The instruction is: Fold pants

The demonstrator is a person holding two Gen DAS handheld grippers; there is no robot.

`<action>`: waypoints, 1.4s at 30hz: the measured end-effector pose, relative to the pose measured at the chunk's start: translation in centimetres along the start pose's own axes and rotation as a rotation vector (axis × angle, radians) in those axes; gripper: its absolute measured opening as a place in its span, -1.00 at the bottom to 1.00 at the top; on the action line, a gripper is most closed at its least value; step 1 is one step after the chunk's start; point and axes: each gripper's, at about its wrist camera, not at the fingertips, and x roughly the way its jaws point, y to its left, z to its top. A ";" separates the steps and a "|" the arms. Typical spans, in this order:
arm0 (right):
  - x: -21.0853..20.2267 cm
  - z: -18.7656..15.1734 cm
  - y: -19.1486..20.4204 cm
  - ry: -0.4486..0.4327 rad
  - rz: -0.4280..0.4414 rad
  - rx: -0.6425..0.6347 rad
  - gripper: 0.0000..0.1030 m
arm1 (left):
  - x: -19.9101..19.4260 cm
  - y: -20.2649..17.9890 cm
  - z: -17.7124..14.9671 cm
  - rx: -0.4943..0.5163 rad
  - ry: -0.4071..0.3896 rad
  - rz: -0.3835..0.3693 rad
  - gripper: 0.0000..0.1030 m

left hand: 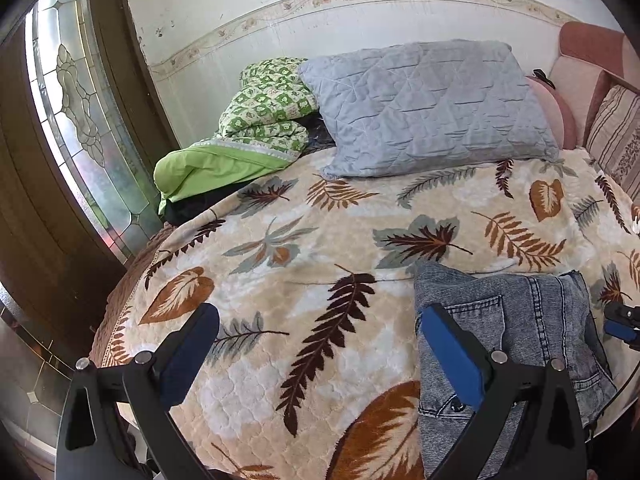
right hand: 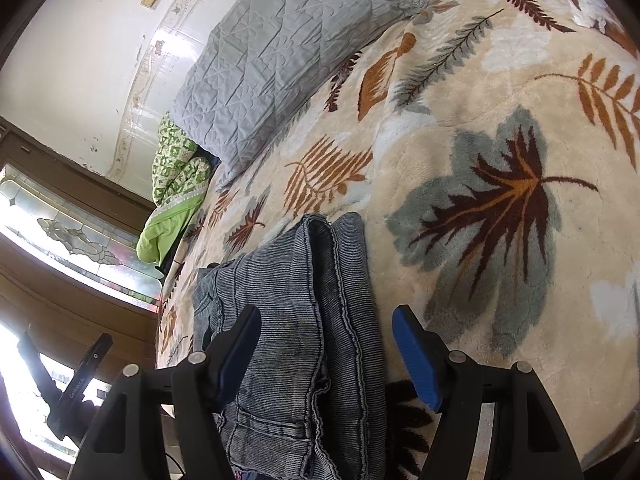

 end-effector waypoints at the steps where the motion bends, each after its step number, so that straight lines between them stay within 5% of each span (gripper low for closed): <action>1: 0.0 0.0 0.0 0.000 0.000 0.000 0.39 | 0.1 -0.1 -0.1 0.002 0.003 0.000 0.97; 9: 0.2 0.0 -0.1 0.007 -0.001 0.011 0.39 | 0.9 -0.4 -0.4 0.004 0.023 -0.017 0.97; 17: 1.1 0.0 -0.6 0.051 -0.020 0.025 0.39 | 6.8 -2.7 -3.9 0.023 0.289 -0.241 0.97; 22: 1.2 0.3 -1.3 0.061 -0.016 0.037 0.38 | 8.3 -3.8 -4.6 0.023 0.373 -0.414 0.97; 26: 0.6 0.7 -1.9 0.045 -0.016 0.050 0.39 | 9.6 -4.5 -4.8 0.033 0.411 -0.476 0.97; 31: 1.2 1.1 -3.3 0.114 0.079 0.115 0.39 | 11.7 -5.5 -5.8 0.055 0.497 -0.602 0.97; 42: 4.1 1.0 -2.2 0.308 0.255 0.085 0.41 | 13.4 -6.4 -4.7 0.119 0.503 -0.775 0.96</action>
